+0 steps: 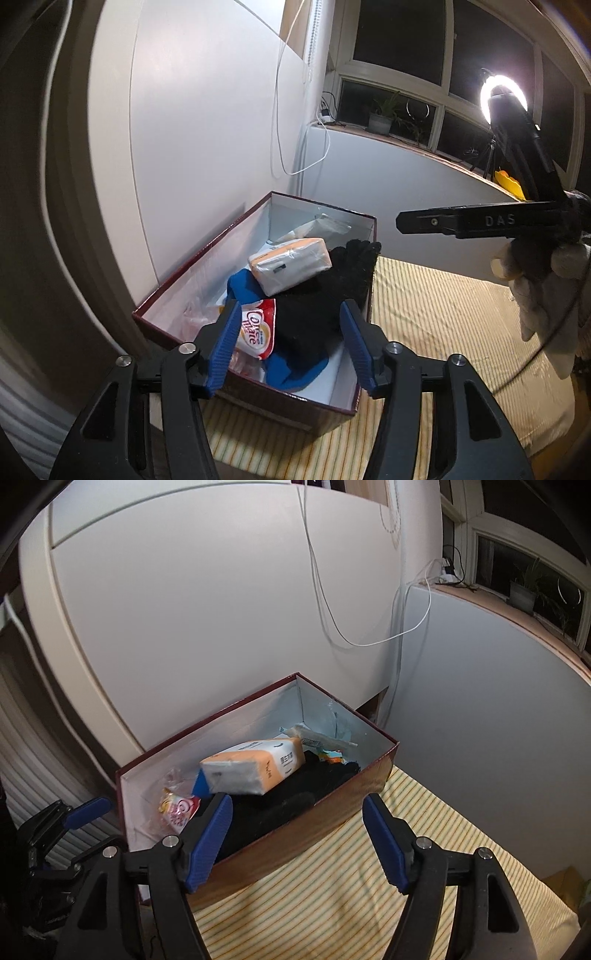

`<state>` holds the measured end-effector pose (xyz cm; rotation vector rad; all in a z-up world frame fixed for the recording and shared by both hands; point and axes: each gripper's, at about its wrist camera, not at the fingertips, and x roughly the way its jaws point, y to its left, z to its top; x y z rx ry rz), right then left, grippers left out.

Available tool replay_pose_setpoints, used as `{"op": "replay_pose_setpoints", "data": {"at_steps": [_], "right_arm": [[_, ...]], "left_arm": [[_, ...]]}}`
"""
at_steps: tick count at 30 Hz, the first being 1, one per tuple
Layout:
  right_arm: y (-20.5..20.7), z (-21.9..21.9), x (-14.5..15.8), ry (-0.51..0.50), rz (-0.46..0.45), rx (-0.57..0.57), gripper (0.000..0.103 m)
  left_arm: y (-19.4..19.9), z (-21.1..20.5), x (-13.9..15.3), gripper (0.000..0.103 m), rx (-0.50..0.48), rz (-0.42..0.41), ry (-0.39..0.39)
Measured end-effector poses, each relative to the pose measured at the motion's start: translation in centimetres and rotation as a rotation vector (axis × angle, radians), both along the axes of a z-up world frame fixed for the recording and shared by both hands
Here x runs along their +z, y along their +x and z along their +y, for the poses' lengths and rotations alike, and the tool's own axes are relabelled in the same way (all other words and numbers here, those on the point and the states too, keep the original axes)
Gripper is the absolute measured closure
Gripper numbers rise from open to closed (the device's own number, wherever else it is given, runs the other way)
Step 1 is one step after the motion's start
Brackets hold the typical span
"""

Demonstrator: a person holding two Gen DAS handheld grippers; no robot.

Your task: Organize soft objects

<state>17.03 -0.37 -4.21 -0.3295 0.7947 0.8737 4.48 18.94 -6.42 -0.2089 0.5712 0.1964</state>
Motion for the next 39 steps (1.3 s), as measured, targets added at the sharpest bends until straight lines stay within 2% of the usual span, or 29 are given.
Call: {"op": "replay_pose_setpoints", "data": {"at_steps": [7,10,15,17,22,26,29,34,39], "right_arm": [[-2.0,-1.0,0.5,0.006,-0.035,0.012,0.031],[-3.1,-2.0,0.7,0.04,-0.03,0.014,0.029],[-5.4,-4.3,0.5,0.085,-0.035,0.003,0.026],[-6.3,-5.4,0.4,0.103,-0.032,-0.002,0.026],[-9.2,-8.2,-0.1,0.125,-0.068,-0.031,0.025],[-11.6,-10.3,-0.4,0.145,-0.102,-0.054,0.023],[-12.9,-11.4,-0.8,0.148,-0.113,-0.069,0.021],[-14.9,-13.3,-2.2,0.168,-0.115,-0.116,0.02],[-16.7,-14.3,-3.4,0.176,-0.111,-0.135,0.019]], "left_arm": [[-1.0,-0.6,0.1,0.046,0.011,-0.004,-0.001],[-1.6,-1.0,0.0,0.041,0.017,-0.004,-0.003],[-3.2,-1.7,-0.2,0.04,0.037,-0.012,-0.024],[-3.9,-2.1,-0.2,0.034,0.048,-0.019,-0.028],[-5.7,-3.4,0.1,0.032,0.072,-0.044,-0.01],[-7.0,-4.5,0.4,0.022,0.085,-0.058,0.008],[-7.8,-5.4,0.4,0.022,0.099,-0.063,0.035],[-9.1,-6.1,-0.3,0.022,0.112,-0.049,-0.001],[-9.8,-6.7,-0.5,0.022,0.125,-0.031,0.01]]}}
